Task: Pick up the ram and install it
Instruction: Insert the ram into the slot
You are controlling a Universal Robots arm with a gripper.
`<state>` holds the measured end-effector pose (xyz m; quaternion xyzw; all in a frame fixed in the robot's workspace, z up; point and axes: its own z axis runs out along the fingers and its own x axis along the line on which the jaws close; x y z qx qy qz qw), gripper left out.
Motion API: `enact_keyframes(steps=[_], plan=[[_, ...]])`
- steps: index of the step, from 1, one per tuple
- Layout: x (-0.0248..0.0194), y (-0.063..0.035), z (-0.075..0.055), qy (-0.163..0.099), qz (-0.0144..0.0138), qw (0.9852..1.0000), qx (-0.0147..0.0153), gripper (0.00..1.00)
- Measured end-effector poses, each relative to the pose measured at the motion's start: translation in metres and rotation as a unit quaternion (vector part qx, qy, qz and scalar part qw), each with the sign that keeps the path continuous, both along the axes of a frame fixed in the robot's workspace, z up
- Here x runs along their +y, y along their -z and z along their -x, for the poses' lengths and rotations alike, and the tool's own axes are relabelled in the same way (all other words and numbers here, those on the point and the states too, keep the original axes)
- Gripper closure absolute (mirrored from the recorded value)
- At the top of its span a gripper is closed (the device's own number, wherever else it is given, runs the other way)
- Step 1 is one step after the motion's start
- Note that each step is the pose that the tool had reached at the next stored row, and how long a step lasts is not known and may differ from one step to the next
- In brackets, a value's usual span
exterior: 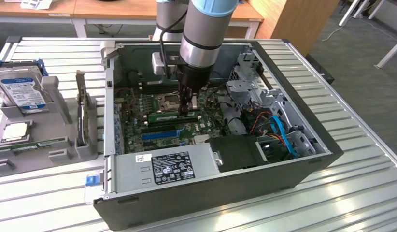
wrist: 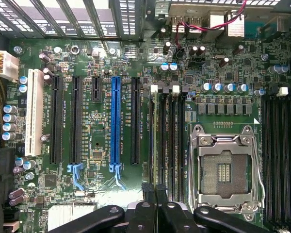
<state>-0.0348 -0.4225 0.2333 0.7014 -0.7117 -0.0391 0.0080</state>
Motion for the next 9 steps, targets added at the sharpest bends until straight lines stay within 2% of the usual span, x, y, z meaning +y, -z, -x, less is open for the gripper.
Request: enact_keyframes(steps=[7,8,9], plan=[[0.0000,0.0005,0.0000,0.000,0.0000,1.0000,0.0000,0.88],[-0.0004,0.0005,0.0000,-0.027,0.0000,0.9996,0.0000,0.88],[-0.0004,0.0005,0.0000,-0.027,0.0000,0.9996,0.0000,0.88]])
